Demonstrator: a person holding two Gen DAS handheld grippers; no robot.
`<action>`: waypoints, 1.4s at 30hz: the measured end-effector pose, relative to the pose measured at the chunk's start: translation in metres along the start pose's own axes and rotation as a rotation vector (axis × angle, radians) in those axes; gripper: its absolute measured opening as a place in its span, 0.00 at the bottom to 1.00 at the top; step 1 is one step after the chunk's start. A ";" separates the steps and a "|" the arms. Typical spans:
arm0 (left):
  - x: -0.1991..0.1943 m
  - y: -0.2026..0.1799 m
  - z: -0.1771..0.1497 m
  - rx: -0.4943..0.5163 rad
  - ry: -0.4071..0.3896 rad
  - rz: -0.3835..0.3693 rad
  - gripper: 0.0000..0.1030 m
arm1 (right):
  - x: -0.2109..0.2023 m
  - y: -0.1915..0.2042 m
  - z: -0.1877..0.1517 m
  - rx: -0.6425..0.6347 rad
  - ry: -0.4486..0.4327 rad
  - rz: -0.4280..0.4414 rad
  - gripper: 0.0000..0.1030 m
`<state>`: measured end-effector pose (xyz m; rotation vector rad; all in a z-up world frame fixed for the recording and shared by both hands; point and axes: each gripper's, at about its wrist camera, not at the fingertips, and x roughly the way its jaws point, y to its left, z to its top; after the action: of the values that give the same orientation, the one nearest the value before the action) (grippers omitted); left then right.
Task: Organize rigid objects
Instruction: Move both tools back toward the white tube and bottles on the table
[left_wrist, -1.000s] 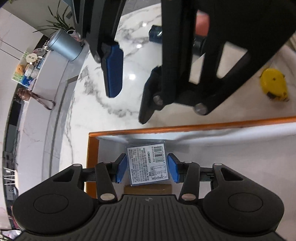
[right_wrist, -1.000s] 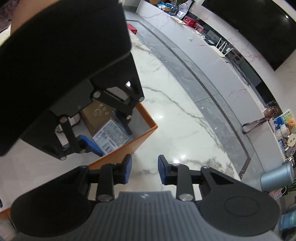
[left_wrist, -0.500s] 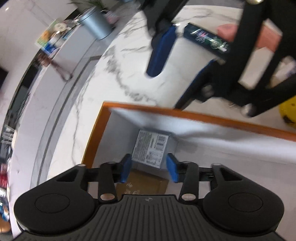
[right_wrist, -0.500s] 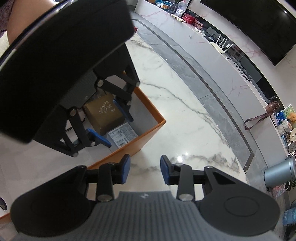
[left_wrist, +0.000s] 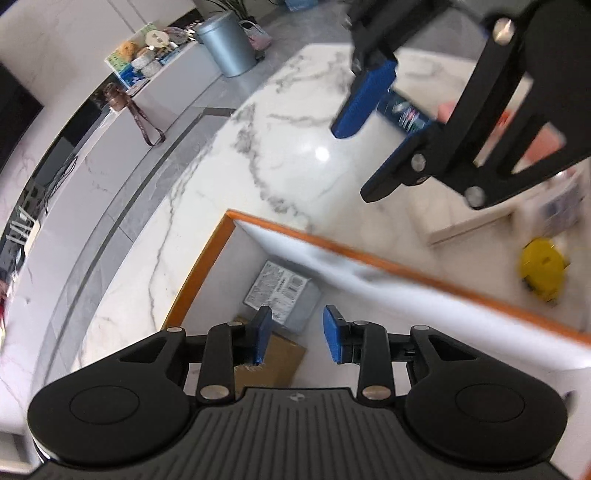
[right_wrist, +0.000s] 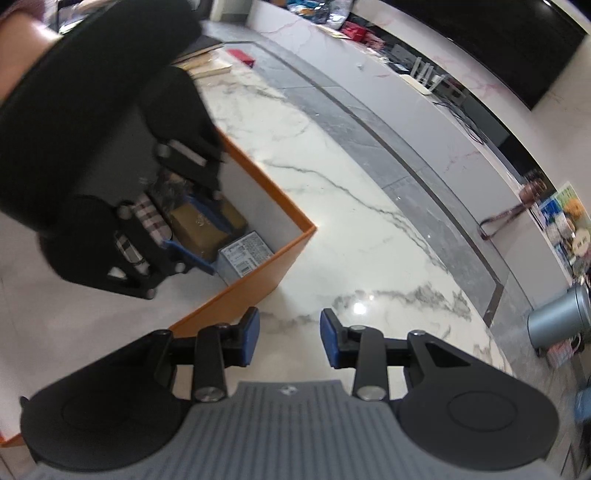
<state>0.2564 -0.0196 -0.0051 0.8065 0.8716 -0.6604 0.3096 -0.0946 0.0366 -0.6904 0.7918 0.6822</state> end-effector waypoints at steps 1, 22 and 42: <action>-0.009 -0.001 0.002 -0.026 -0.013 -0.006 0.38 | -0.006 -0.001 -0.003 0.019 0.000 -0.002 0.36; -0.076 -0.122 0.045 -0.320 -0.256 -0.228 0.31 | -0.119 0.007 -0.205 0.775 0.013 -0.153 0.35; -0.007 -0.173 0.078 -0.377 -0.125 -0.184 0.27 | -0.063 0.009 -0.279 1.231 -0.005 -0.032 0.20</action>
<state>0.1498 -0.1756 -0.0264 0.3462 0.9268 -0.6730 0.1596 -0.3189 -0.0599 0.4191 1.0095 0.0741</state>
